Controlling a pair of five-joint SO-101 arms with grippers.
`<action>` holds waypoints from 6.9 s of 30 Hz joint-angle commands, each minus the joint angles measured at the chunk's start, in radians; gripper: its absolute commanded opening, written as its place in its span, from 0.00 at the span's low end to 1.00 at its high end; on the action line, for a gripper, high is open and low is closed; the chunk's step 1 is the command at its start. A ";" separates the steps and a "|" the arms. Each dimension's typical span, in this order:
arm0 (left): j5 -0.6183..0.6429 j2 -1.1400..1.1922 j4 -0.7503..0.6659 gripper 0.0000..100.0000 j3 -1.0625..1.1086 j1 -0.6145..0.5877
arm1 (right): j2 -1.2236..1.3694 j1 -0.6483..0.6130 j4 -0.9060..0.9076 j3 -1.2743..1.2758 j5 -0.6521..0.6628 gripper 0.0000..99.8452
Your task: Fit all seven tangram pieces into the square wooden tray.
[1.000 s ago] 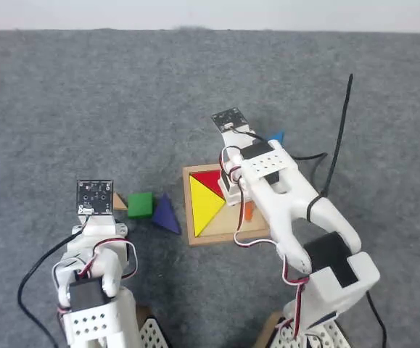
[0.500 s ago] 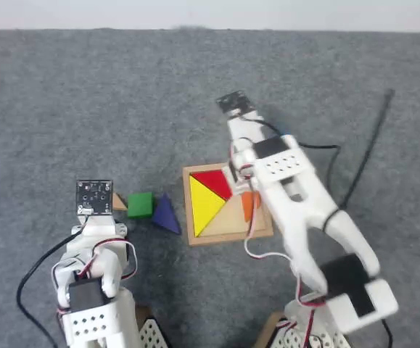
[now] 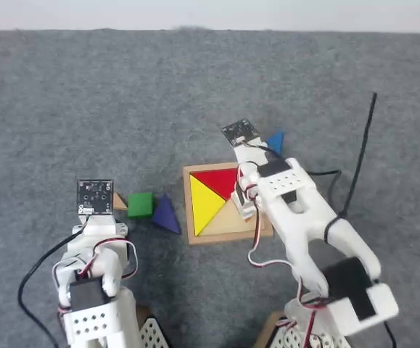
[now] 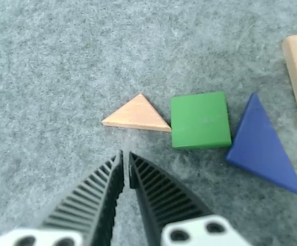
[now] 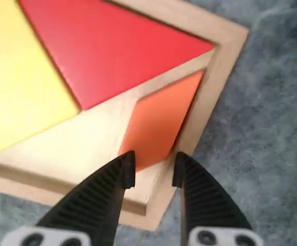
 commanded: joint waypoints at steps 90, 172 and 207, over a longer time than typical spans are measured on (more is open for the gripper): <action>-0.566 0.729 0.100 0.09 -0.788 -0.255 | -1.075 0.444 -0.079 0.835 0.204 0.01; -0.634 1.702 0.141 0.02 -1.222 0.100 | -1.084 0.443 -0.082 0.847 0.247 0.01; -0.666 1.935 -0.034 0.19 -1.127 -0.052 | -1.084 0.443 -0.082 0.848 0.245 0.01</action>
